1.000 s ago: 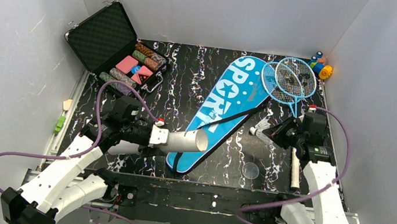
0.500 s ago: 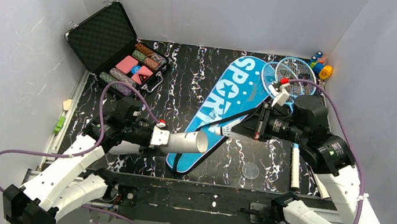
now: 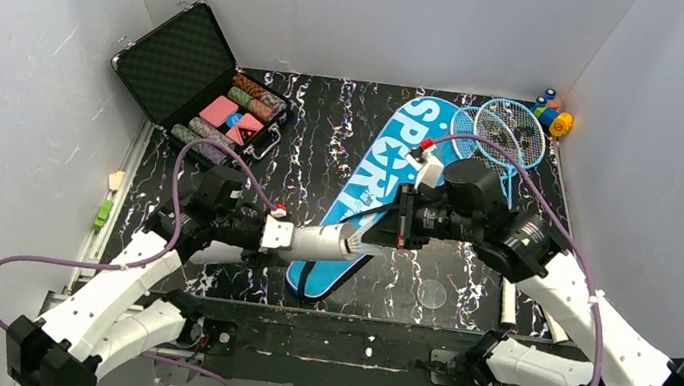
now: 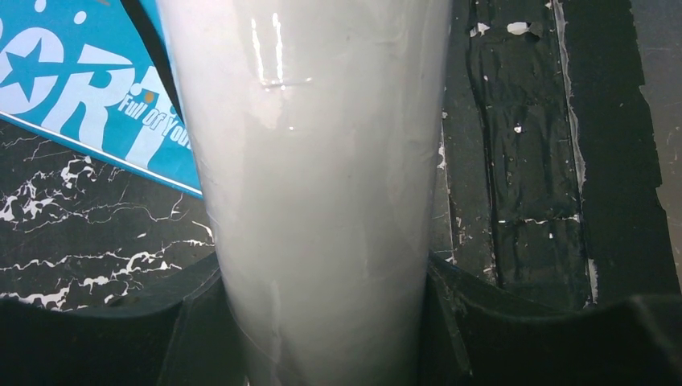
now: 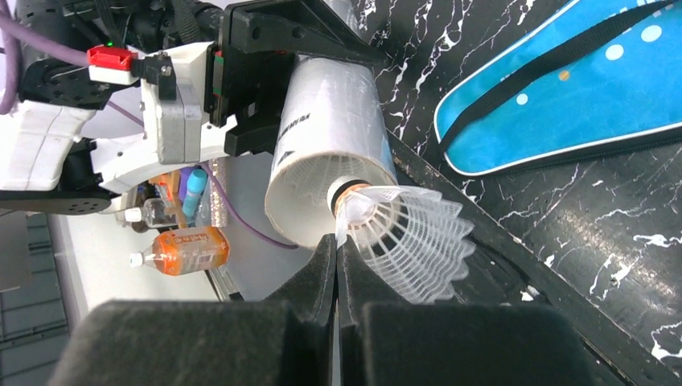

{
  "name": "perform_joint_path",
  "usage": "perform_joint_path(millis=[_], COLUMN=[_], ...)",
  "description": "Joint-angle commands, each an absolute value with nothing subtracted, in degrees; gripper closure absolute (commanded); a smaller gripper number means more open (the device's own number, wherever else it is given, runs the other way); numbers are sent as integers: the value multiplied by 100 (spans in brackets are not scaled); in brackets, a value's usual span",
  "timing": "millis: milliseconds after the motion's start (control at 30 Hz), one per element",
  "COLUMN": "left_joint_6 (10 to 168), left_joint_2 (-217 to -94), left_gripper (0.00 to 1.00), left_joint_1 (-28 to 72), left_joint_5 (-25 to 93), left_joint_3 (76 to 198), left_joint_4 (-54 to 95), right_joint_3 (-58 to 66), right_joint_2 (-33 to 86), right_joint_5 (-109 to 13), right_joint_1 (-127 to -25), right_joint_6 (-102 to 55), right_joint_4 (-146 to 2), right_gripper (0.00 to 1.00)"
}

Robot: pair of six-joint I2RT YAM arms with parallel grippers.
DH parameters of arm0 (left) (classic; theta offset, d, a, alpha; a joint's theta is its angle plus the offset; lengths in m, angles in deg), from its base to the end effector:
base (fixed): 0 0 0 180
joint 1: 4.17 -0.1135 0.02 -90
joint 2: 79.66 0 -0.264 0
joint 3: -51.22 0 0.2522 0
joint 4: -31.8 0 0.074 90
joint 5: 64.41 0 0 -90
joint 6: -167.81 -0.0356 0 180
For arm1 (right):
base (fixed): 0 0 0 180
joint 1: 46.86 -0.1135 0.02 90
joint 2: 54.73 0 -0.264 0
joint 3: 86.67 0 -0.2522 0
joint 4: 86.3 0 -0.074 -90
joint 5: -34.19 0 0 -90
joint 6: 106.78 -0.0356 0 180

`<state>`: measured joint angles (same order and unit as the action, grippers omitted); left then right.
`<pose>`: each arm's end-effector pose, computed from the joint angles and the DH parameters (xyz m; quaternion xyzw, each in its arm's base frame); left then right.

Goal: Pack up the badminton gear

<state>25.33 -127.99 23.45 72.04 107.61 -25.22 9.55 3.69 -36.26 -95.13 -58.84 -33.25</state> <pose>0.1288 -0.0965 0.2718 0.6596 0.5699 -0.2913 0.3941 0.1275 0.1608 0.3964 -0.1334 0.8374 0.4640 0.2564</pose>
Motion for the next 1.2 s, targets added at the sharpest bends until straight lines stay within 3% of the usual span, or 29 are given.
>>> perform_joint_path(millis=[0, 100, 133, 267, 367, 733, 867, 1000, 1167], left_joint_6=[2655, 2641, 2639, 2553, 2562, 2621, 2629, 2655, 2648], left_joint_2=[-12834, -12835, -12836, -12772, -12758, -12730, -12731, -12738, -12762], left_gripper=[100, 100, 100, 100, 100, 100, 100, 100, 100], left_joint_1=[2371, 2370, 2370, 2370, 2370, 2370, 2370, 2370, 2370], left_joint_5=[7364, 7299, 7289, 7324, 7318, 7340, 7359, 7366, 7366], left_joint_3=[10995, 11029, 11028, 10965, 10957, 11015, 11033, 11074, 11111], left_joint_4=[-2216, -2228, -2244, -2303, -2339, -2375, -2372, -2370, -2372], right_joint_3=[600, 609, 652, 862, 863, 977, 1171, 1418, 1626], right_joint_2=[742, 907, 916, 710, 498, -244, -73, 172, 318], right_joint_5=[-4091, -4146, -4127, -4157, -4259, -5031, -5256, -5258, -5125], right_joint_1=[-9843, -9976, -9993, -10004, -10004, -9935, -9933, -9933, -9933], right_joint_6=[-5924, -6019, -6068, -6251, -6274, -6067, -5908, -5900, -5914], right_joint_4=[-3934, -4185, -4302, -4673, -4618, -3880, -3634, -3661, -3947], right_gripper=[99, 98, 93, 55, 45, 40, 37, 27, 25])
